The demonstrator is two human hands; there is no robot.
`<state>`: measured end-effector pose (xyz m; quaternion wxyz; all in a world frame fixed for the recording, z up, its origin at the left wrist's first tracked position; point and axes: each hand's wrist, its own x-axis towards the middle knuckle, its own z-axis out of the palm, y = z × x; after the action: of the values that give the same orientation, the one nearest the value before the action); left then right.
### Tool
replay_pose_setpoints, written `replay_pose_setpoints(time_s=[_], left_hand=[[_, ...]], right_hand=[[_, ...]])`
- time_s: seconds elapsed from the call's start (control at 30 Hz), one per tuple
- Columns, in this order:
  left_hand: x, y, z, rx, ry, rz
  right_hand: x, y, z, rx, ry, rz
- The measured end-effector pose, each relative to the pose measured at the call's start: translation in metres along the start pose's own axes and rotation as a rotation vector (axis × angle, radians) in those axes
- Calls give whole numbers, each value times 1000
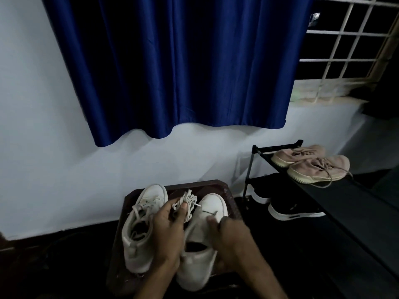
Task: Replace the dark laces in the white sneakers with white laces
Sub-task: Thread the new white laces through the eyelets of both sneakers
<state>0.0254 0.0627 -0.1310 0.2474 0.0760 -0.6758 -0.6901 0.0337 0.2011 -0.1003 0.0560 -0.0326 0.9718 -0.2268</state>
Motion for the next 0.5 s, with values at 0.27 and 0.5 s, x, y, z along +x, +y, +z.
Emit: replay_pose_setpoints(time_s=[0.27,0.5], left_hand=[[26,25,-15,-18,-124,-15],[32,33,-9,-164,-313,-181]], right_hand=[[5,18,-13,272,204,-38],[44,-4,-11,1287,-264,74]])
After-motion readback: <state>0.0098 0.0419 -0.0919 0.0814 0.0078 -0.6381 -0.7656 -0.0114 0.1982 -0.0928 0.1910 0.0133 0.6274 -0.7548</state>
